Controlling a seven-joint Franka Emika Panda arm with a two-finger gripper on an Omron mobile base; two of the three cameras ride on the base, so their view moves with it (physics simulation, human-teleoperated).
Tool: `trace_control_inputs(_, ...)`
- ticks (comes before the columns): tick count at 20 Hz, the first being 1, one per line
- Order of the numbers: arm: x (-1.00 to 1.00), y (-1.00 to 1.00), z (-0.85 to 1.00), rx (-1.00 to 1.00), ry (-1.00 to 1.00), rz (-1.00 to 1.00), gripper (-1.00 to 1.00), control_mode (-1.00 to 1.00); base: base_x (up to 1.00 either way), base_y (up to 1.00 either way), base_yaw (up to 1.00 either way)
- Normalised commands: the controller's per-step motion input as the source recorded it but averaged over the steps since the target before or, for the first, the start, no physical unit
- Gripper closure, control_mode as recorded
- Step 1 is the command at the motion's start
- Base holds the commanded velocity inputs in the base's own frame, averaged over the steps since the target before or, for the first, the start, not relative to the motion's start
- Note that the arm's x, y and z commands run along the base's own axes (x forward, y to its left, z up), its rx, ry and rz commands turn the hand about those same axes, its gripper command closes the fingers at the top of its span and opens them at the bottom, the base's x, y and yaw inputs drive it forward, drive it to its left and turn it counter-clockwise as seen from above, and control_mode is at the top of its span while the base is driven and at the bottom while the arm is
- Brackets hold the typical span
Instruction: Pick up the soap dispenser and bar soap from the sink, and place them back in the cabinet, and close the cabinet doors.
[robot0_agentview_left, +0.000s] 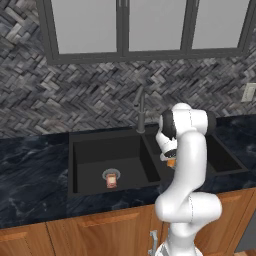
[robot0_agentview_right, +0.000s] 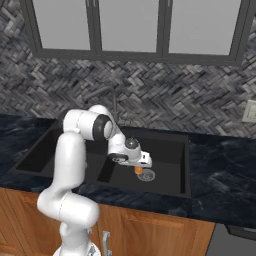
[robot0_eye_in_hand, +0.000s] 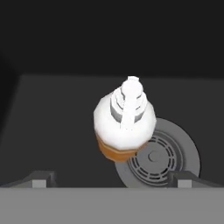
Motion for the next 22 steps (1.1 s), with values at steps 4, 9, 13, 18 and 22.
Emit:
trace_control_inputs(4,0.23,-0.09,-0.06,0.00,0.00,0.00,-1.00,-1.00,0.00,0.00,0.00)
trace_control_inputs(9,0.24,-0.09,-0.08,0.00,0.00,0.00,-1.00,-1.00,0.00,0.00,0.00)
trace_control_inputs(13,0.20,-0.04,-0.09,0.00,0.00,0.00,-1.00,-1.00,0.00,0.00,0.00)
trace_control_inputs(18,0.18,0.00,-0.07,0.00,0.00,0.00,-1.00,-1.00,0.00,0.00,0.00)
trace_control_inputs(22,0.13,0.00,-0.04,0.00,0.00,0.00,-1.00,-1.00,0.00,0.00,0.00)
